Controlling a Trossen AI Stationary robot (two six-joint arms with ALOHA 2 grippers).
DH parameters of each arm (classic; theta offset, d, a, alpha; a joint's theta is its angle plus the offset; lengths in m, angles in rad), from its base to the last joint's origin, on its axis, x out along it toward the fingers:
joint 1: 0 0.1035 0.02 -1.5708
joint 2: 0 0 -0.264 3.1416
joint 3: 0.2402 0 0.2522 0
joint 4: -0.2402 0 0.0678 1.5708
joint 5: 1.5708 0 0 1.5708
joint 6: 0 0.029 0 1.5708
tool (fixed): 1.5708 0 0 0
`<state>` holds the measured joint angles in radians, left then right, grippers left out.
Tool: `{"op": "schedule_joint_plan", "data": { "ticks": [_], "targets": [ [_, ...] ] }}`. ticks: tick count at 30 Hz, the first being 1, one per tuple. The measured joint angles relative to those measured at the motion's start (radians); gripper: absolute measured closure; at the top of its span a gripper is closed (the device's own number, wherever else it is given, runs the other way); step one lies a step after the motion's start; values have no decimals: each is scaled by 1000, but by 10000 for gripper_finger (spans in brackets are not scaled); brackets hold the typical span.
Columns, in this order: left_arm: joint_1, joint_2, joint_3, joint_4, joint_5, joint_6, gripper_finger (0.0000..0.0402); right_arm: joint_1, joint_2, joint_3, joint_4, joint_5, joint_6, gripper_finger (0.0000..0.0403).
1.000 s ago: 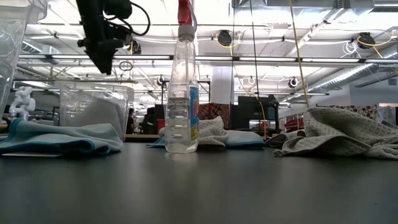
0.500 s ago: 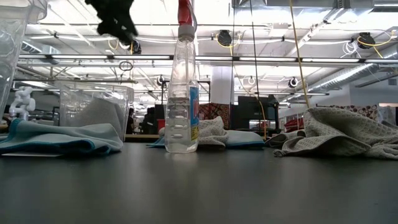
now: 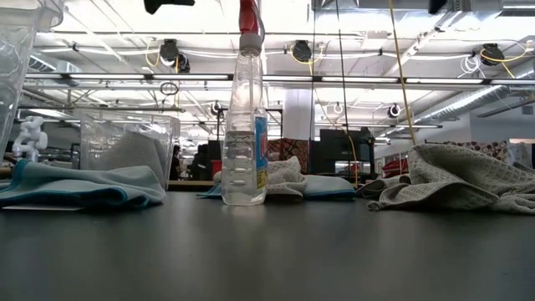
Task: Sort microfiber towel by color & place in baskets
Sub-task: Put the gray towel into the top transparent bin
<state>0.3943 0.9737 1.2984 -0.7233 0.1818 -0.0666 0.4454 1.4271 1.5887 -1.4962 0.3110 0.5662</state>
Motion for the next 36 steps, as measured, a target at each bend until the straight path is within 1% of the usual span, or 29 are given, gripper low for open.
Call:
{"op": "schedule_joint_plan", "data": {
  "ticks": [5,10,16,24,36],
  "targets": [
    [-55,0,0,-3,0,0,167,7,-110,-152,74,-55,143,191],
    [-94,0,0,-8,0,0,167,35,-213,-273,115,-59,285,191],
    [-120,1,0,-50,-1,-1,167,77,-302,-367,116,-59,431,191],
    [-159,1,0,-86,-2,-3,167,130,-369,-420,111,-59,565,191],
    [-209,0,0,-139,-2,3,167,172,-382,-421,99,-55,684,191]
  ]
}}
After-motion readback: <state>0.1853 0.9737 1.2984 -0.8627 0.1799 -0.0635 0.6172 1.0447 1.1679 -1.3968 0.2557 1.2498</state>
